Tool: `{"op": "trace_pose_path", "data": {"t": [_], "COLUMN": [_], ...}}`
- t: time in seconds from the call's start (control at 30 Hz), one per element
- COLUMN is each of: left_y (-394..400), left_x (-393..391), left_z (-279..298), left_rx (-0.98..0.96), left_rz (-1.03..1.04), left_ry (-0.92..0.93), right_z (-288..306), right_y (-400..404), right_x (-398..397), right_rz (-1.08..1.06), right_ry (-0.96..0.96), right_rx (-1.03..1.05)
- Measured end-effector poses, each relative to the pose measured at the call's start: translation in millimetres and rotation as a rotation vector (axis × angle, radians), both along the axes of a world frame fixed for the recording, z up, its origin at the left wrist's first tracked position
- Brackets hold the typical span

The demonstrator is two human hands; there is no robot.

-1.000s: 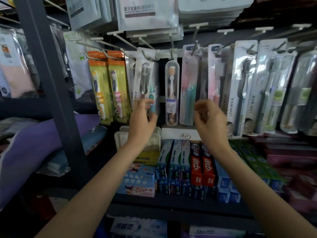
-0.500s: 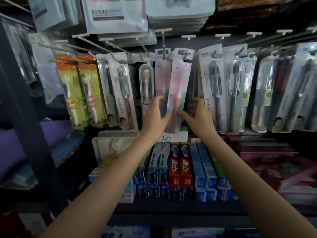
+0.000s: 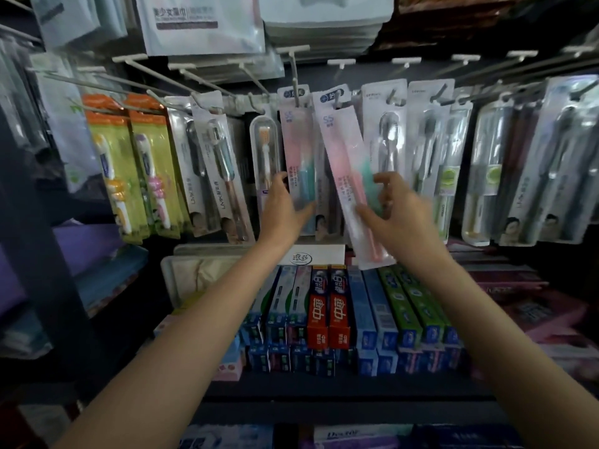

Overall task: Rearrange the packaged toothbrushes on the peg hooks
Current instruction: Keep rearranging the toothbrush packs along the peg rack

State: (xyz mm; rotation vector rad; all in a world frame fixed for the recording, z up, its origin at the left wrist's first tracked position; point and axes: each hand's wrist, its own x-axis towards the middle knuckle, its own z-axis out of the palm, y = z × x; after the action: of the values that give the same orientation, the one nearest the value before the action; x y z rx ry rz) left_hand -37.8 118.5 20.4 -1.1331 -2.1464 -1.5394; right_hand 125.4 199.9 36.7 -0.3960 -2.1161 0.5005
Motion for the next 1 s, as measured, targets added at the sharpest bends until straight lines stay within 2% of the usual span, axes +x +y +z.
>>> {"op": "trace_pose_path", "data": {"t": [0.17,0.23,0.4,0.57,0.7,0.9,1.0], "left_y": [11,7,-29,-63,-65,-65,-71], "left_x": [7,4,-12,-24,-22,-9,6], "left_z": [7,7,14,35,38,33,34], "left_rx": [0.118,0.093,0.081,0.060,0.042,0.052,0.171], "left_rz": [0.131,0.118,0.156,0.296,0.296,0.149,-0.096], "left_ry": [-0.126,-0.129,-0.111,0.012,0.002,-0.149,-0.467], "right_z": [9,9,3,-2,-3,-2,-1], "right_y": [20,24,28,27,26,29,28], "right_x": [22,22,14,7,5,5,5], "right_rz": [-0.121,-0.135,-0.100,-0.086,-0.072,-0.082,-0.079], "right_ry": [0.019,0.025,0.042,0.073,0.076,0.072,0.058], "right_rx": [0.189,0.226,0.180,0.173,0.157,0.155,0.144]}}
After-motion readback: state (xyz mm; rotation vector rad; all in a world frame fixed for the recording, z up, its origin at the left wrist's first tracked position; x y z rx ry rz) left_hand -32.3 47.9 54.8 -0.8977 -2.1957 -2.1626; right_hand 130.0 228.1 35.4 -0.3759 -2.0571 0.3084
